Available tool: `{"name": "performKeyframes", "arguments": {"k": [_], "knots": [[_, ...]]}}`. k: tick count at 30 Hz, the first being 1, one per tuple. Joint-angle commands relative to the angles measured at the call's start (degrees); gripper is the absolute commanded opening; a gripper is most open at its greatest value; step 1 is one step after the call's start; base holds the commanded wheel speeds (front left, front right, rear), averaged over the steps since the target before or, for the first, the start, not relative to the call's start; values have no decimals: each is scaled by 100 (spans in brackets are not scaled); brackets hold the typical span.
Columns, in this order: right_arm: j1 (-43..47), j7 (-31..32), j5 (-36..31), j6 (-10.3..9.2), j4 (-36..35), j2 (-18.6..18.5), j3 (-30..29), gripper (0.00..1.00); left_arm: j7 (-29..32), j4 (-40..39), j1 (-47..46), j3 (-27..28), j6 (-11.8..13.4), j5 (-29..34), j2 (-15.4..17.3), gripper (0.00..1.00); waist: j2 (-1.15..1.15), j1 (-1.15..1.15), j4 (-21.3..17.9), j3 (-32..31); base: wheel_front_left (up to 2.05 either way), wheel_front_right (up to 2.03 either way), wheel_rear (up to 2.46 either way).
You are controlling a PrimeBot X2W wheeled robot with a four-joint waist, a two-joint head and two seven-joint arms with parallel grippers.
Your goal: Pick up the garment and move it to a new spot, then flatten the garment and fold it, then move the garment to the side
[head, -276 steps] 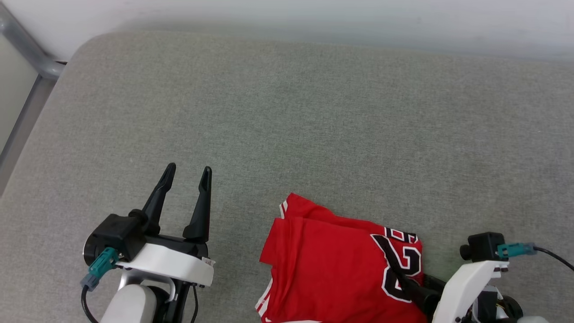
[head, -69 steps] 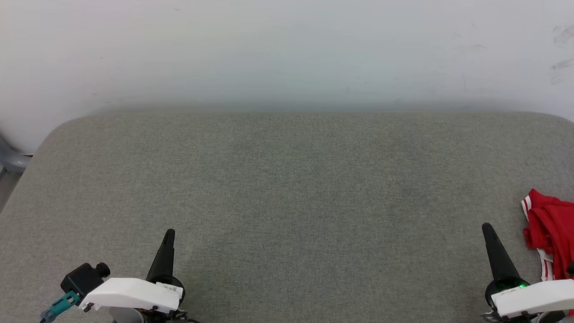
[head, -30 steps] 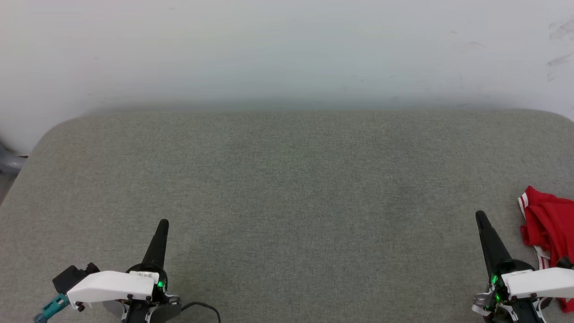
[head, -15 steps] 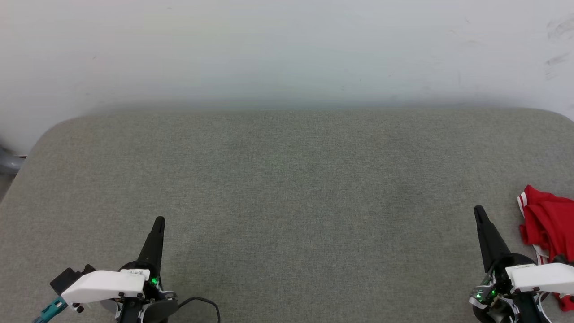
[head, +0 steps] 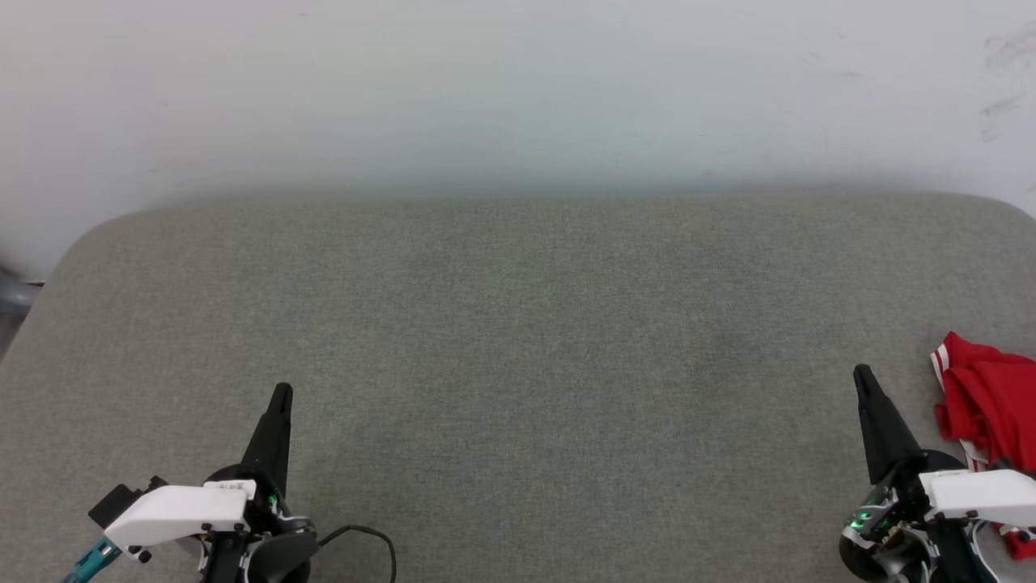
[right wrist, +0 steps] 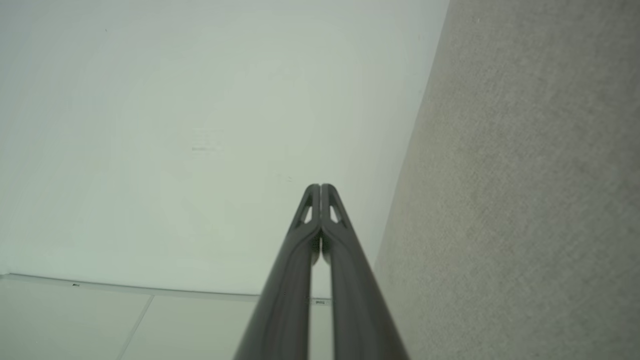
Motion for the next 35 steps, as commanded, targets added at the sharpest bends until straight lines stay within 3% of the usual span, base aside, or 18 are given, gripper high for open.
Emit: {"name": "performKeyframes", "arguments": {"k": [1, 35], "knots": [[-82, 24, 88, -2, 41, -21, 10, 0, 31, 5, -61, 33, -15, -76, -14, 0, 0, 0, -1, 0, 0, 0, 0], [-110, 24, 194, -2, 70, -19, 12, 0, 57, 8, -64, 48, -20, -170, -19, 0, 0, 0, -7, 3, 0, 0, 0]]}}
